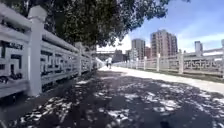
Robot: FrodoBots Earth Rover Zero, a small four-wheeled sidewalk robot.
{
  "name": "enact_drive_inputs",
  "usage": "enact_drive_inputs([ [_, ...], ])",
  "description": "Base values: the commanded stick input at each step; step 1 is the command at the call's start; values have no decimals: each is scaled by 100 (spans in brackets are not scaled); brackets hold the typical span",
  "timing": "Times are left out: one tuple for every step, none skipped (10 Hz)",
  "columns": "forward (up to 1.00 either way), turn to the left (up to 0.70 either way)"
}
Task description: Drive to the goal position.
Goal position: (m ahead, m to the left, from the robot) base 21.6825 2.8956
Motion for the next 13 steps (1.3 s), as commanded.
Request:
enact_drive_inputs([
  [70,14],
  [70,14],
  [70,6],
  [70,0],
  [70,0],
  [70,0],
  [70,0],
  [70,0],
  [70,0],
  [70,0],
  [70,0],
  [70,0],
  [70,0],
])
